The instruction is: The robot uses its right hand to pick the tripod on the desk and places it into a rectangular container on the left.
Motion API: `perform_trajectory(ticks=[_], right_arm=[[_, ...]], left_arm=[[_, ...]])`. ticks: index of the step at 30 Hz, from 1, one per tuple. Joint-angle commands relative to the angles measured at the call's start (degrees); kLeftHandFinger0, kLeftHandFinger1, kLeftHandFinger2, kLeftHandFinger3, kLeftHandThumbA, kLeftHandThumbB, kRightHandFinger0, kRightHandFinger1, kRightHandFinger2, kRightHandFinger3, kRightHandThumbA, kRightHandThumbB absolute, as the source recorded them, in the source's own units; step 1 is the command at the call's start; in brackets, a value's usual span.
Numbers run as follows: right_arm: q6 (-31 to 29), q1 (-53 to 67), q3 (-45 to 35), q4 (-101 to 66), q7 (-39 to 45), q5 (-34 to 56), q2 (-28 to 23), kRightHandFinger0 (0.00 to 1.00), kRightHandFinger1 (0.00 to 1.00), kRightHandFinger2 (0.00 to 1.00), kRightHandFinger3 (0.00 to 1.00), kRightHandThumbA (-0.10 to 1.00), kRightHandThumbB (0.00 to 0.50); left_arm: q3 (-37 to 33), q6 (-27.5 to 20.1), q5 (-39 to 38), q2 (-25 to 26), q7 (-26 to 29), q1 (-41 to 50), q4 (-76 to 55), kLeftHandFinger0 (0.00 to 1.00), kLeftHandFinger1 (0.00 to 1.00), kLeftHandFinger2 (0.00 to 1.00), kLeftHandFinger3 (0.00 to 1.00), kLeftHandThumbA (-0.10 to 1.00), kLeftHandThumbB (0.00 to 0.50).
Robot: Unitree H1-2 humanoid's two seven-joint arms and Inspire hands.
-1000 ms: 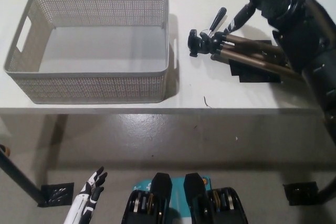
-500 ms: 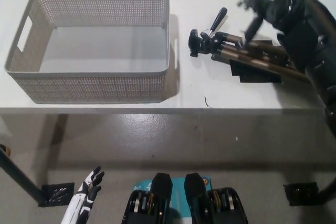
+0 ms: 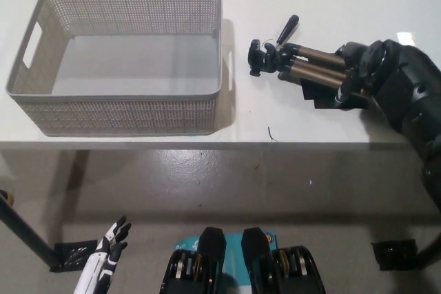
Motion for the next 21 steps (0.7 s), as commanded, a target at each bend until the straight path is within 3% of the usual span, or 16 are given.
perform_trajectory(ticks=[1,5,7,8,9,10,11,13,14,15,16,17,18,19,20,21], right_arm=[[-1.91,2.51,0.56,1.65,-3.86,-0.71,1.88,1.0,1.0,1.0,1.0,1.0,0.5],[-2.67,5.34,0.7,2.51,-6.65,-0.73,2.87,1.0,1.0,1.0,1.0,1.0,0.468],[-4.78,6.77,0.9,2.64,-12.03,-1.13,2.82,1.0,1.0,1.0,1.0,0.75,0.398],[-5.52,7.54,0.55,2.75,-16.18,-1.01,2.83,1.0,1.0,1.0,1.0,0.49,0.36],[-5.71,7.7,0.37,2.84,-17.51,-0.88,2.83,0.95,1.0,1.0,1.0,0.42,0.341],[-7.17,8.78,0.49,2.77,-23.19,-1.32,2.83,0.24,0.34,0.44,0.75,0.03,0.234],[-8.19,9.21,-0.17,2.59,-26.0,-0.84,2.8,0.02,0.08,0.22,0.62,-0.09,0.238],[-10.91,10.03,-2.12,2.13,-30.22,0.8,2.53,0.22,0.3,0.4,0.61,-0.1,0.239],[-13.01,10.44,-2.78,1.93,-31.95,1.28,2.23,0.17,0.26,0.37,0.6,-0.1,0.245],[-13.33,10.42,-3.0,1.93,-32.18,1.4,2.13,0.22,0.32,0.42,0.59,-0.1,0.247],[-13.94,10.49,-3.41,1.91,-32.69,1.7,1.93,0.2,0.28,0.38,0.51,-0.1,0.221],[-14.15,10.4,-3.8,1.97,-33.08,1.97,1.73,0.1,0.19,0.32,0.43,-0.1,0.204],[-14.1,10.32,-3.96,2.01,-33.16,2.02,1.66,0.08,0.17,0.3,0.41,-0.1,0.201],[-14.19,10.35,-4.52,2.05,-33.78,2.48,1.54,0.0,0.05,0.21,0.34,-0.1,0.189],[-15.18,10.43,-5.9,2.02,-34.3,3.77,1.37,0.0,0.03,0.21,0.35,-0.1,0.158],[-14.86,10.28,-6.97,2.11,-33.95,4.73,1.28,0.01,0.13,0.4,0.5,-0.1,0.139]], left_arm=[[0.54,-1.57,-1.02,1.06,-0.85,-0.63,-1.87,1.0,1.0,1.0,1.0,1.0,0.164],[0.49,-1.22,-1.23,1.11,-1.2,-0.65,-2.31,1.0,1.0,1.0,1.0,1.0,0.171],[0.53,-0.95,-1.24,1.2,-1.4,-0.87,-2.41,1.0,1.0,1.0,1.0,1.0,0.172],[0.56,-1.0,-1.38,1.2,-1.52,-1.04,-2.31,1.0,1.0,1.0,1.0,1.0,0.163],[0.59,-1.02,-1.41,1.22,-1.59,-1.2,-2.24,1.0,1.0,1.0,1.0,1.0,0.162],[0.59,-1.07,-0.66,1.35,-1.36,-1.37,-2.31,1.0,1.0,1.0,1.0,1.0,0.161],[0.62,-0.84,-0.57,1.41,-1.36,-1.49,-2.51,1.0,1.0,1.0,1.0,1.0,0.159],[0.68,-0.64,-0.73,1.64,-1.59,-1.9,-2.49,1.0,1.0,1.0,1.0,1.0,0.166],[0.72,-0.83,-0.94,1.67,-1.66,-2.0,-2.28,1.0,1.0,1.0,1.0,1.0,0.165],[0.73,-0.75,-0.99,1.71,-1.71,-2.21,-2.24,1.0,1.0,1.0,1.0,1.0,0.164],[0.75,-0.68,-1.04,1.71,-1.75,-2.37,-2.23,1.0,1.0,1.0,1.0,1.0,0.162],[0.78,-0.43,-1.17,1.69,-1.8,-2.59,-2.28,1.0,1.0,1.0,1.0,1.0,0.168],[0.85,-0.14,-1.36,1.59,-1.82,-2.55,-2.45,1.0,1.0,1.0,1.0,1.0,0.169],[0.77,-0.14,-1.36,1.51,-1.88,-2.46,-2.62,1.0,1.0,1.0,1.0,1.0,0.163],[0.74,-0.14,-1.35,1.49,-1.93,-2.43,-2.77,1.0,1.0,1.0,1.0,1.0,0.162],[0.76,-0.01,-1.32,1.47,-1.92,-2.37,-3.01,1.0,1.0,1.0,1.0,1.0,0.159]])
